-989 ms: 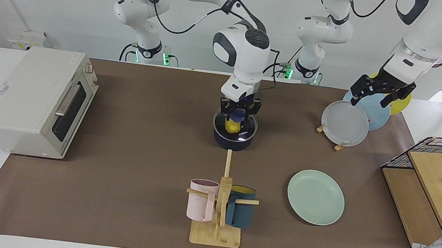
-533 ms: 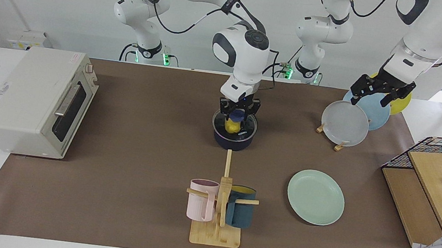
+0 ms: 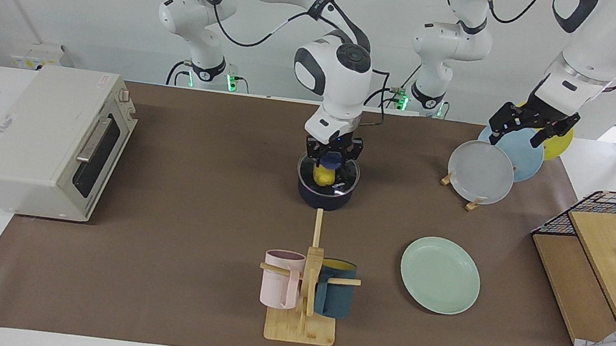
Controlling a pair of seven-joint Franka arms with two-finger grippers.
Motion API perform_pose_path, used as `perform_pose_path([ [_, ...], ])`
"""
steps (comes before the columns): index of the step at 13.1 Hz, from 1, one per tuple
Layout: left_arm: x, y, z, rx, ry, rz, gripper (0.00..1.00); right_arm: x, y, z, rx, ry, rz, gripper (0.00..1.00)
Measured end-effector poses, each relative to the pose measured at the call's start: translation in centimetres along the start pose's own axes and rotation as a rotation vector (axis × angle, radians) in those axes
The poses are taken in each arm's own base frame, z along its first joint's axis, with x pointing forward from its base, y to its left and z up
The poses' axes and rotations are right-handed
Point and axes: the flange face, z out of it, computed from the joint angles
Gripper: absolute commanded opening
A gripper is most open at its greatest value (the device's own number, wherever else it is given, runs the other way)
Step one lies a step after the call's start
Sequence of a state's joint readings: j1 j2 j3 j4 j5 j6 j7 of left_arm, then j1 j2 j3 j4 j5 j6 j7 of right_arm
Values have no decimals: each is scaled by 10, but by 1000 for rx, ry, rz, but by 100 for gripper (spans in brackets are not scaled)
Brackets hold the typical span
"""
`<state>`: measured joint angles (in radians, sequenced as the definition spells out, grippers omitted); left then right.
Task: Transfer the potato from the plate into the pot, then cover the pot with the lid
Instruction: 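Lower the glass lid onto the black pot with the right gripper, then open the right gripper and raise it away from the lid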
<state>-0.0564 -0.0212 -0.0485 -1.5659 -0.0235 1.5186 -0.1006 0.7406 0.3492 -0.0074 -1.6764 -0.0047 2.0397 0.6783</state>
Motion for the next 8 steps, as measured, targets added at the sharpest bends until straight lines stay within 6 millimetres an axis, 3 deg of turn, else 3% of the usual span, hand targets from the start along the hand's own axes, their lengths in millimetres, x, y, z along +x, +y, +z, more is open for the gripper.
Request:
perform_pose_path([
  [2,-1,-1,-1,0,0,-1,100,0,0,0,0,0,0,0],
  [3,-1,-1,-1,0,-1,-1,100,0,0,0,0,0,0,33],
  [4,-1,-1,0,0,-1,-1,100,0,0,0,1,1,0,47],
  [6,-1,-1,-1,0,-1,-2,100,0,0,0,3,3,0,100],
  [8,-1,-1,-1,0,-1,-2,100,1,3,3,2,4,5,100],
])
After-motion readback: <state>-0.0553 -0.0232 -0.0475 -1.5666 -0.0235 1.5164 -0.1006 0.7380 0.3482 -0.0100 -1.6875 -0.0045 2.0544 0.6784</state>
